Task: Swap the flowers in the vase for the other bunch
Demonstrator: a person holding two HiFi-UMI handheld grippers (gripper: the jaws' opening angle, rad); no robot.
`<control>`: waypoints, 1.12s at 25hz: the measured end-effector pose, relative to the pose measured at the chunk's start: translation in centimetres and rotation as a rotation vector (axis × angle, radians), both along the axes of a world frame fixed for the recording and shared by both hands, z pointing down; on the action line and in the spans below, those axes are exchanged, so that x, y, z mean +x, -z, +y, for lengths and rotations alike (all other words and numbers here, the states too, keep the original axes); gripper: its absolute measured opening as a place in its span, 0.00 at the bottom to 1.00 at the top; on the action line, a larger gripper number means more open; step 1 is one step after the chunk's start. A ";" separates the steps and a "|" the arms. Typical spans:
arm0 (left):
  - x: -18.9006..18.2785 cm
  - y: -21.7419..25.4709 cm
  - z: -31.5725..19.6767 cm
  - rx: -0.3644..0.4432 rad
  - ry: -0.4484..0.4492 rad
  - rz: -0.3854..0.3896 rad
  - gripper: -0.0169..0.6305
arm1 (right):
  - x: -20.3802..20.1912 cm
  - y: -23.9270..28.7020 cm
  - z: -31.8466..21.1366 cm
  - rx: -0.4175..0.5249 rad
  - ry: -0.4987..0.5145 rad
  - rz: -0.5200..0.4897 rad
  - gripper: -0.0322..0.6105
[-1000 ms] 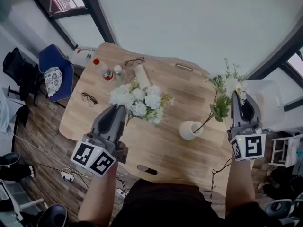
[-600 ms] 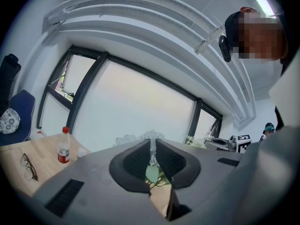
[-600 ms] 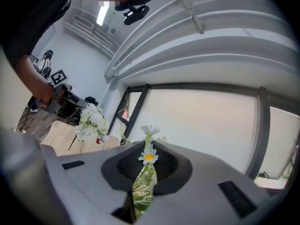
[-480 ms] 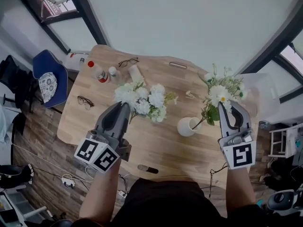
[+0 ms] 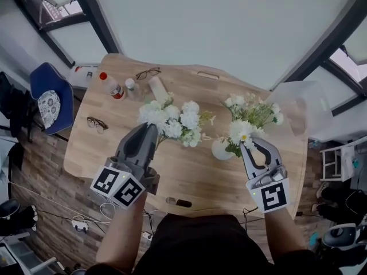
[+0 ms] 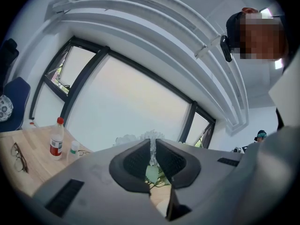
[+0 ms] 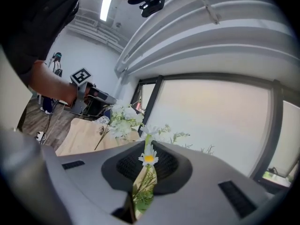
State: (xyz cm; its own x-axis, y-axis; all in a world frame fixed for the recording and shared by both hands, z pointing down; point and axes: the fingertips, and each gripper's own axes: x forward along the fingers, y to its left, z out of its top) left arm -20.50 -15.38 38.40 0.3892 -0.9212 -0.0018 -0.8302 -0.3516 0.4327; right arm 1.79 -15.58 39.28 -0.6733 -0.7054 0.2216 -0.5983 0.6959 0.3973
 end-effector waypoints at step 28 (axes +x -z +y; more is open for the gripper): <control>2.6 2.2 0.4 0.050 -0.046 0.002 0.08 | 1.6 -4.7 5.6 -0.142 -0.095 -0.089 0.18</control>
State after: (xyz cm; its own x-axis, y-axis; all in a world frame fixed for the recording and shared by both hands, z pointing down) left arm -17.89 -15.02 36.17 0.4315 -0.9008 -0.0481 -0.8116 -0.4109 0.4153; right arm 3.39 -9.95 44.02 -0.6265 -0.7327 0.2657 -0.6926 0.6797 0.2413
